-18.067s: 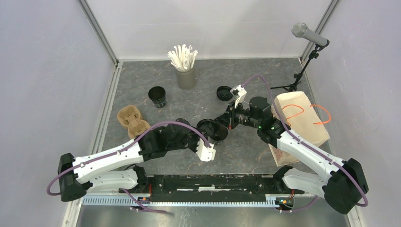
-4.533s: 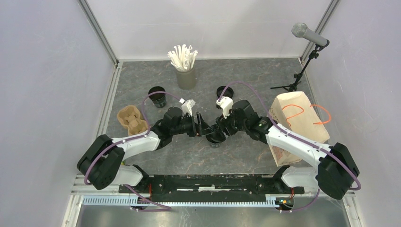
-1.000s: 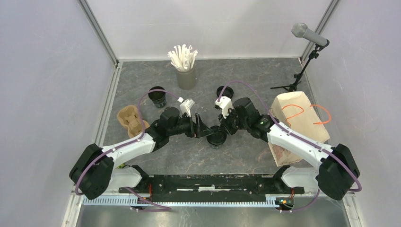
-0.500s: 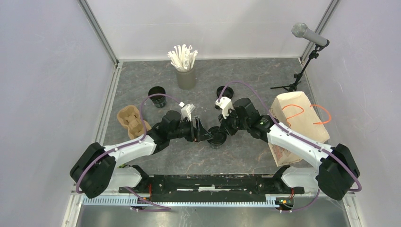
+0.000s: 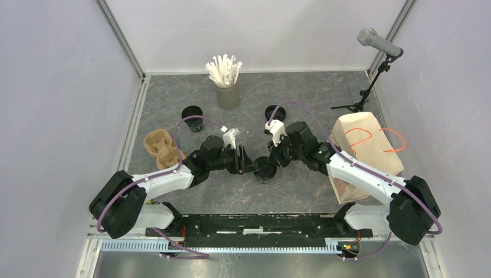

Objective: Pack the takeout coffee

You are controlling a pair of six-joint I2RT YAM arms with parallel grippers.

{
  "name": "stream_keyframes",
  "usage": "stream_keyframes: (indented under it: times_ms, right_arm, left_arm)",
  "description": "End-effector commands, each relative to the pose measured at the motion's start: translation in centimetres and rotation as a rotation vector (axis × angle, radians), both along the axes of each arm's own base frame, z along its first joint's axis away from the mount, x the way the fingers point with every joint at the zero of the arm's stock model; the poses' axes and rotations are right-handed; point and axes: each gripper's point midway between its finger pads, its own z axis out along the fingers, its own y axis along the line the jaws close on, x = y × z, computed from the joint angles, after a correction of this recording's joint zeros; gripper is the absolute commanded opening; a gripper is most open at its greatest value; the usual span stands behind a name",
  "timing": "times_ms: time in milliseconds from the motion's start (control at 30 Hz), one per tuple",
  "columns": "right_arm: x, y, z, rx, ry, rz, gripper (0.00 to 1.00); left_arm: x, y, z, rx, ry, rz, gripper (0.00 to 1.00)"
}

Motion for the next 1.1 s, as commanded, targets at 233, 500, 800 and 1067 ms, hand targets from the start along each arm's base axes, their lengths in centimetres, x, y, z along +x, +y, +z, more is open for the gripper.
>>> stream_keyframes:
  times_ms: [233,500,800,1067]
  right_arm:
    - [0.0,0.1,0.1,0.042,-0.003,-0.024,0.33]
    - [0.5,-0.3,2.4,0.065,-0.046,-0.070,0.46]
    - [-0.7,0.0,5.1,0.151,-0.056,-0.043,0.37]
    - [-3.3,2.2,3.0,0.249,0.051,0.084,0.22]
  left_arm:
    - [0.3,0.0,-0.3,0.017,-0.026,-0.002,0.45]
    - [0.0,0.0,-0.8,0.033,-0.030,-0.013,0.45]
    - [0.0,-0.3,-0.5,0.028,-0.049,-0.036,0.44]
    - [0.1,-0.3,-0.4,0.031,-0.059,-0.042,0.44]
